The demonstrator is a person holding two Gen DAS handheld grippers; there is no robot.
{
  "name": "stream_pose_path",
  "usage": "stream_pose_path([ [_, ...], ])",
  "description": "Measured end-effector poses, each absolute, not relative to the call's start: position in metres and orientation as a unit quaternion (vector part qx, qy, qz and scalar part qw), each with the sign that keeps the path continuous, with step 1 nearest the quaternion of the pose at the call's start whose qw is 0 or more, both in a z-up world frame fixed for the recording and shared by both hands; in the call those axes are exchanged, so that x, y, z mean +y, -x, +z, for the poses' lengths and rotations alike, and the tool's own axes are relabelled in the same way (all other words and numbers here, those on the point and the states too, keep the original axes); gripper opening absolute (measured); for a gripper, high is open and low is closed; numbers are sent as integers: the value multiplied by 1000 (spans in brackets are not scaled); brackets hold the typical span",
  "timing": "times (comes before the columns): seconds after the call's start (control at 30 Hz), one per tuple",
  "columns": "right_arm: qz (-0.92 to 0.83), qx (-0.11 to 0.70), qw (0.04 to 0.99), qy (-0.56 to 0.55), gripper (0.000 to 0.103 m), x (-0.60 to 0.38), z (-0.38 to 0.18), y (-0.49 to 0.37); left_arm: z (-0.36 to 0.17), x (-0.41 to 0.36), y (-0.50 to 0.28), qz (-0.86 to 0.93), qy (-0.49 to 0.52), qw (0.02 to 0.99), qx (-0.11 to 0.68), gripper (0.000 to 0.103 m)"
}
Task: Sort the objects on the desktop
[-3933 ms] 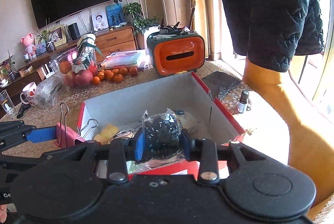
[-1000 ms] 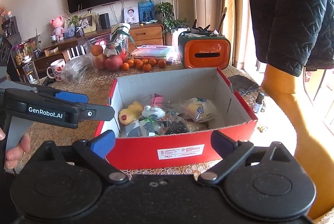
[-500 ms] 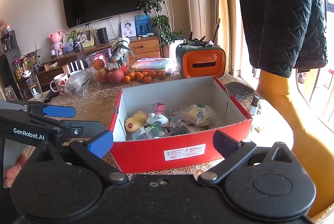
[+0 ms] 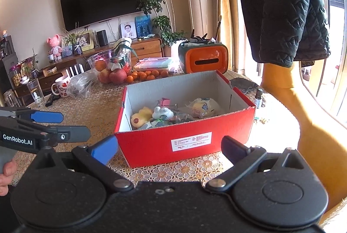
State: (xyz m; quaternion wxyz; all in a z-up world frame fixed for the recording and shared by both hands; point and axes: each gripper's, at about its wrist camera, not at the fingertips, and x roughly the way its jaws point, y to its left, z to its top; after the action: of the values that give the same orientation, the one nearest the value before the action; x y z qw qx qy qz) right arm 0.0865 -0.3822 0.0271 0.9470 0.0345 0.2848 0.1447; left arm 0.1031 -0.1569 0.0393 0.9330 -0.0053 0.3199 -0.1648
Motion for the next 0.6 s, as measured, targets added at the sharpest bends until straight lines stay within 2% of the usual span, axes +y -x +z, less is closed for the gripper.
stream_pose_path([
  [0.6, 128, 304, 941, -73, 102, -385, 8, -79, 26, -162, -97, -156, -8, 929, 335, 103],
])
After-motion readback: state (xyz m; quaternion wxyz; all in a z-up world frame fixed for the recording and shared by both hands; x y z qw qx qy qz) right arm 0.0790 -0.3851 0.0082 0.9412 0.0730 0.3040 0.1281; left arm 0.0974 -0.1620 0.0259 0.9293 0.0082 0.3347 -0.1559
